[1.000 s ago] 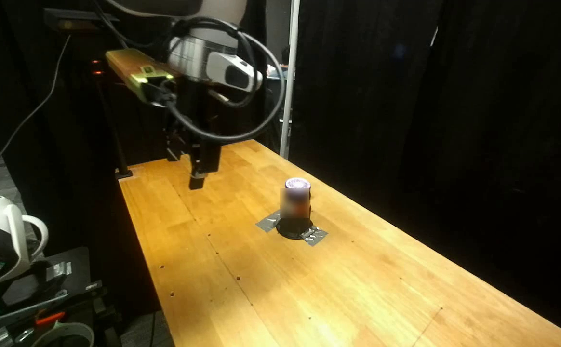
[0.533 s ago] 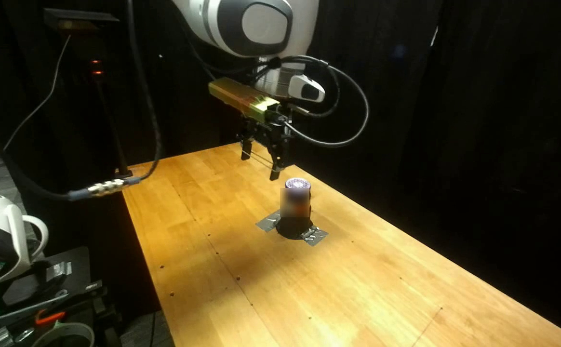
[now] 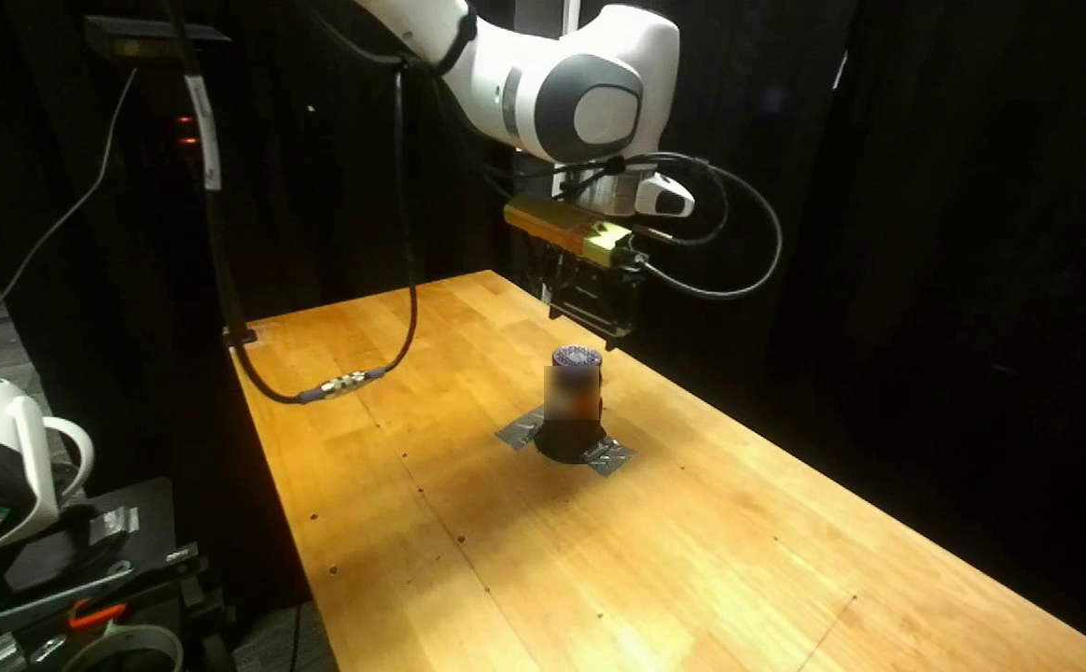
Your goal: Put the rubber band on the bottom of the brown coffee cup
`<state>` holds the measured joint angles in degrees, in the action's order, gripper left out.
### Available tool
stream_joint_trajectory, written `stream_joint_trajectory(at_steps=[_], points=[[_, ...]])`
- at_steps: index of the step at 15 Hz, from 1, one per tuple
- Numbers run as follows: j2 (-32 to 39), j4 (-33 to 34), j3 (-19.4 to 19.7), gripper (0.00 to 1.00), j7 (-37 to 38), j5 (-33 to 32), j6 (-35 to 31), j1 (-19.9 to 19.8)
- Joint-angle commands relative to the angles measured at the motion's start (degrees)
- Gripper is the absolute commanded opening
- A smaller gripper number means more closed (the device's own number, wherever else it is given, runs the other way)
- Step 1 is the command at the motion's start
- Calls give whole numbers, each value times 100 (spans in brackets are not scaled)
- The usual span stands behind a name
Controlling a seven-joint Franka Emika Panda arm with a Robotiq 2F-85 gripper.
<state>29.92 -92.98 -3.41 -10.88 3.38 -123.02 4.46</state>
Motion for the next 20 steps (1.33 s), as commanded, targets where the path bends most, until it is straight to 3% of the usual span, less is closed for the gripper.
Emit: stream_joint_trajectory(at_steps=[1, 5, 10, 16, 20], points=[[738, 1054, -79, 100, 43, -149, 244, 7], [1283, 1734, -81, 100, 98, -237, 699, 63], [1781, 2481, -98, 100, 82, -234, 1759, 100], [2148, 2970, -84, 100, 82, -266, 1983, 170], [2252, 3126, 24, 100, 262, -509, 2580, 281]])
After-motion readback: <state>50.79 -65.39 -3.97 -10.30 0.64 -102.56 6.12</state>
